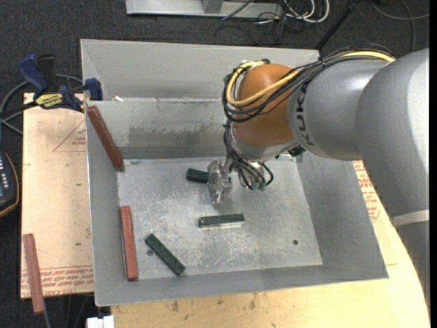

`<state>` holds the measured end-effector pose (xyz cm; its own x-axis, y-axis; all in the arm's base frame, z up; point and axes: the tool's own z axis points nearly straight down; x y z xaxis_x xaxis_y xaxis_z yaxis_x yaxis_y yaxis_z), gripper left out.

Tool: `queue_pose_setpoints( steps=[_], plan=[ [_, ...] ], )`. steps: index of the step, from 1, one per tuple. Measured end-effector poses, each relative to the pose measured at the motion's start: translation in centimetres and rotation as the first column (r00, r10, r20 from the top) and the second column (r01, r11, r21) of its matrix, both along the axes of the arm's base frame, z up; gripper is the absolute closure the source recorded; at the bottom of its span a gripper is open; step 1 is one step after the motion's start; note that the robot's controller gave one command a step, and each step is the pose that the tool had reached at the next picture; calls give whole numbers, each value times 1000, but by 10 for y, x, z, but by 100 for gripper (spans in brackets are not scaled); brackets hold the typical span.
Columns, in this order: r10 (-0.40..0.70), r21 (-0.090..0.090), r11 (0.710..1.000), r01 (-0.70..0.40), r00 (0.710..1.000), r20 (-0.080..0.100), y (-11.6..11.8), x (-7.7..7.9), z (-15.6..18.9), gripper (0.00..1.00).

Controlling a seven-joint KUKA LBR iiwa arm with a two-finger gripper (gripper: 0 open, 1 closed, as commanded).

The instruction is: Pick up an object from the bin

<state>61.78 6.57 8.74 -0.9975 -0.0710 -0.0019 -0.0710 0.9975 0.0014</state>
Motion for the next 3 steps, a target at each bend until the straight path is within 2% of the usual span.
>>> queue_pose_setpoints(
  steps=[1,2,3],
  plan=[
    [305,-4,952,-305,952,0,-64,-14,21,100],
    [307,0,952,-307,952,0,-61,-14,21,0],
    [339,-2,941,-339,941,4,-15,-6,-16,0]
  ],
)
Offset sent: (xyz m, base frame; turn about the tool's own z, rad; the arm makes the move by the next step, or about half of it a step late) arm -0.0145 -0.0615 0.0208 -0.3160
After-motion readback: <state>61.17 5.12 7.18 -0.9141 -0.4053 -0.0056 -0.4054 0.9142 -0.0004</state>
